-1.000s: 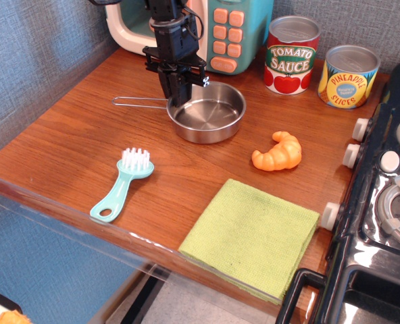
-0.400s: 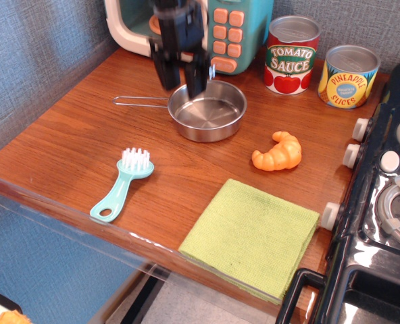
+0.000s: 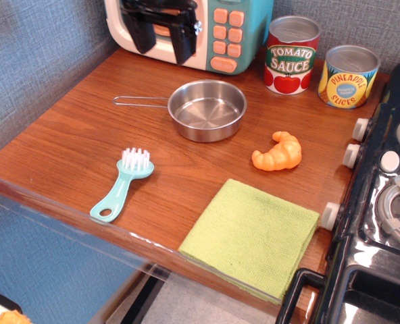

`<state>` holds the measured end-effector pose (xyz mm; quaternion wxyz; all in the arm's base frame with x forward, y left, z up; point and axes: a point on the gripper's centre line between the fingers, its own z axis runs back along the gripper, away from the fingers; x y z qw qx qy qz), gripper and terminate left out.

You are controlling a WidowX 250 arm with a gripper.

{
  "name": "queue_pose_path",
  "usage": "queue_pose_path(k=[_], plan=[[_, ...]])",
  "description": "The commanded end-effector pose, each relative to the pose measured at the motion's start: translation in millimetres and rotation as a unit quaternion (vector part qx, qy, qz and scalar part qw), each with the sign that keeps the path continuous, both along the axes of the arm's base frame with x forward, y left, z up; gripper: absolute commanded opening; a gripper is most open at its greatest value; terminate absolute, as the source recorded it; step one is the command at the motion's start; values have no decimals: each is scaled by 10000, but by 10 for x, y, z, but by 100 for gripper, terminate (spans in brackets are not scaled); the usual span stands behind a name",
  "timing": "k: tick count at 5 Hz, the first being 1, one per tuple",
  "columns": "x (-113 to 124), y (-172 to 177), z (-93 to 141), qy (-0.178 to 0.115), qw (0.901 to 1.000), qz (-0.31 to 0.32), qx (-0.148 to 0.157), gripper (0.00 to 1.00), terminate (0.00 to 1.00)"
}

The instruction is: Move bowl to center of table

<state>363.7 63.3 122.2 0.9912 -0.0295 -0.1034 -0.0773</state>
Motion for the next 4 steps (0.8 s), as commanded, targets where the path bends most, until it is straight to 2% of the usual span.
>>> queue_pose_path(k=[1, 2, 3, 4], plan=[[-620, 85, -177, 376, 9987, 300, -185, 100, 0], [-726, 117, -303, 401, 9986, 295, -167, 100, 0], [-726, 117, -303, 401, 9986, 295, -167, 100, 0], [-726, 117, -303, 401, 9986, 295, -167, 100, 100]])
